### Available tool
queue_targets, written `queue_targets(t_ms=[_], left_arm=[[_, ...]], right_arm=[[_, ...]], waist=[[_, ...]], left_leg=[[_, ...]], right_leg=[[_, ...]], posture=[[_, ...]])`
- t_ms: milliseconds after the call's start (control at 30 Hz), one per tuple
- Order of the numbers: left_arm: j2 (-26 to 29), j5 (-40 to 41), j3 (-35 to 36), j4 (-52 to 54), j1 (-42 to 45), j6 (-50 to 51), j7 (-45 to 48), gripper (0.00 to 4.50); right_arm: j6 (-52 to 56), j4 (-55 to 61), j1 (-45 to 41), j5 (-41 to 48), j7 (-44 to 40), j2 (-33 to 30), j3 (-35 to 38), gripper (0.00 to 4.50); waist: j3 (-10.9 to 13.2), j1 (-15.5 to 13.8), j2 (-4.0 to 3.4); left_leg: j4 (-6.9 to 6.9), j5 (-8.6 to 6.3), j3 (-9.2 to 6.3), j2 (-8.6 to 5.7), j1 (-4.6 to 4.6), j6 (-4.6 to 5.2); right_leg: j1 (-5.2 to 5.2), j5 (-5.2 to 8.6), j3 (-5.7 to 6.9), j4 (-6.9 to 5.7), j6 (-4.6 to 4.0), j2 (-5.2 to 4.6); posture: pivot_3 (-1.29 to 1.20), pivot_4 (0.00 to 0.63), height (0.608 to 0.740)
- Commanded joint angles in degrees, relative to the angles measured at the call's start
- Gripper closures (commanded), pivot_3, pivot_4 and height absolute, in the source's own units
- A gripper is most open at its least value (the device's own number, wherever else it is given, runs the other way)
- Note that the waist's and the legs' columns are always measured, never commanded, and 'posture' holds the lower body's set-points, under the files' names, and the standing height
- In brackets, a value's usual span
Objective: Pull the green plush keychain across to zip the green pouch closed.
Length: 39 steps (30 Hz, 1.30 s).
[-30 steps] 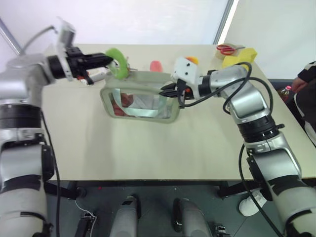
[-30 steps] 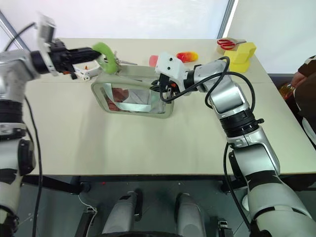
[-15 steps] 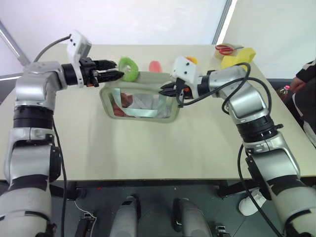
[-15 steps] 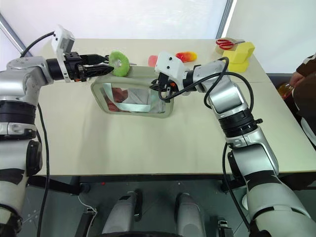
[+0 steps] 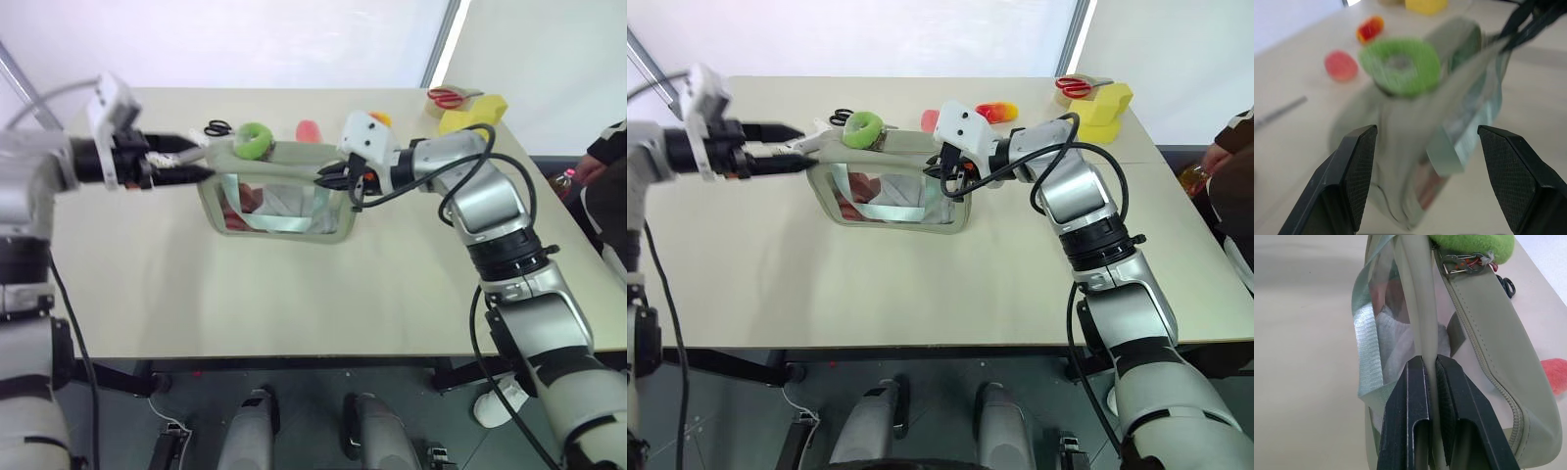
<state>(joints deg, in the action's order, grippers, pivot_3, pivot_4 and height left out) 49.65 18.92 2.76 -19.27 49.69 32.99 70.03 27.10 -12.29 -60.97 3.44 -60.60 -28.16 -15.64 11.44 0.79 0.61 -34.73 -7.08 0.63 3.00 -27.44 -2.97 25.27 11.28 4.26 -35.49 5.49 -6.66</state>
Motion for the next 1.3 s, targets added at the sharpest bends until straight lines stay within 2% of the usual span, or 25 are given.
queue_targets(t_ms=[33,133,167,233,400,433,633,767,900,1000,1100,1167,1300], left_arm=[[-0.1,-1.7,0.4,2.3,-0.3,-3.1,-3.1,1.00],[-0.6,-2.9,-0.2,2.0,-1.5,-5.6,-3.6,1.00],[-1.5,-2.3,0.7,1.1,-0.7,-5.0,-4.8,1.24],[-2.1,-1.7,1.5,0.2,0.2,-4.9,-5.7,1.84],[-1.9,-1.2,1.3,0.5,0.2,-4.7,-4.9,4.28],[-1.9,-1.1,1.5,0.3,0.2,-4.6,-4.9,4.45],[-2.1,-1.6,0.9,-0.8,0.4,-5.5,-4.3,4.45],[-2.3,-1.7,0.6,-0.6,0.5,-5.6,-4.2,4.50],[-2.9,-1.9,0.6,-0.1,0.8,-6.4,-4.8,4.50],[-2.9,-1.8,0.6,0.0,1.0,-6.5,-4.4,4.50],[-3.1,-1.8,0.6,-0.5,1.3,-6.5,-4.3,4.50],[-3.3,-1.9,0.6,-1.0,1.7,-6.6,-4.3,4.50],[-3.2,-2.2,0.0,-0.5,1.3,-6.8,-3.8,4.50]], right_arm=[[-1.0,0.9,-1.9,0.4,0.2,0.3,1.1,4.50],[-1.2,0.6,-1.9,0.3,0.2,0.4,1.0,4.50],[-1.2,0.4,-1.9,0.2,0.2,0.5,1.0,4.50],[-1.1,0.5,-1.9,0.3,0.2,0.6,0.9,4.50],[-0.7,0.7,-1.6,0.3,0.1,0.7,0.9,4.50],[-0.6,0.7,-1.6,0.3,0.2,0.7,0.9,4.50],[0.2,0.9,-2.2,1.2,-0.3,0.7,1.4,4.50],[3.5,-0.8,-5.6,4.9,-4.6,-0.6,3.8,3.05],[4.3,-10.5,-15.3,9.4,-5.1,0.6,9.2,1.06],[4.8,-17.2,-20.7,11.3,-4.9,2.5,11.4,1.06],[4.3,-28.7,-27.5,11.9,1.2,8.8,14.6,1.06],[-2.3,-34.9,-28.8,8.5,0.9,13.0,11.7,1.06],[-8.0,-47.4,-32.5,6.4,3.8,19.0,12.2,1.06]], waist=[[0.0,0.0,0.01],[0.0,0.0,0.01],[0.0,0.0,0.01],[0.0,0.0,0.01],[0.0,0.1,0.01],[0.0,0.0,0.01],[0.0,0.0,0.01],[0.0,0.0,-0.02],[0.0,0.0,-0.06],[0.0,0.0,-0.04],[0.0,0.2,-0.03],[0.0,0.4,-0.03],[0.0,0.4,-0.04]], left_leg=[[-0.02,0.00,0.00,0.00,-0.02,0.00],[-0.03,0.00,0.01,0.00,-0.02,-0.01],[-0.02,-0.01,0.02,0.00,-0.02,-0.01],[0.01,0.00,0.02,0.00,-0.01,0.00],[0.00,0.00,0.05,0.00,-0.02,0.01],[0.01,0.01,0.05,0.00,-0.01,0.01],[0.01,0.00,0.05,0.00,-0.01,0.00],[0.01,0.01,0.05,0.00,-0.02,0.01],[0.02,0.00,0.05,0.00,-0.03,-0.01],[0.09,-0.01,0.06,0.00,-0.02,-0.02],[0.29,-0.01,0.12,0.00,0.02,-0.02],[0.44,0.01,0.14,0.00,0.08,0.01],[0.57,0.08,0.13,0.01,0.08,0.12]], right_leg=[[0.00,0.00,0.00,0.00,0.00,0.00],[0.00,0.00,0.00,0.01,0.00,0.00],[0.01,0.00,0.00,0.02,0.00,0.00],[0.02,0.00,0.00,0.00,0.00,0.00],[0.02,-0.01,-0.02,0.02,0.01,0.00],[0.02,0.00,-0.02,0.01,0.01,0.00],[0.03,-0.01,-0.02,0.02,0.01,0.00],[0.03,-0.01,-0.02,0.02,0.00,0.00],[0.05,-0.01,-0.02,0.02,0.01,0.00],[0.05,-0.01,-0.02,0.08,0.00,0.00],[0.06,-0.03,-0.03,0.19,-0.01,0.00],[0.09,-0.11,-0.04,0.20,-0.10,0.01],[0.16,-0.15,-0.04,0.11,0.17,0.06]], posture=[[0.00,0.150,0.740],[0.00,0.150,0.740],[0.00,0.150,0.740],[0.00,0.150,0.740],[0.00,0.150,0.740],[0.00,0.150,0.740],[0.00,0.150,0.740],[0.00,0.150,0.740],[0.00,0.150,0.740],[0.00,0.150,0.740],[0.00,0.150,0.740],[0.00,0.150,0.740],[0.00,0.150,0.740]])
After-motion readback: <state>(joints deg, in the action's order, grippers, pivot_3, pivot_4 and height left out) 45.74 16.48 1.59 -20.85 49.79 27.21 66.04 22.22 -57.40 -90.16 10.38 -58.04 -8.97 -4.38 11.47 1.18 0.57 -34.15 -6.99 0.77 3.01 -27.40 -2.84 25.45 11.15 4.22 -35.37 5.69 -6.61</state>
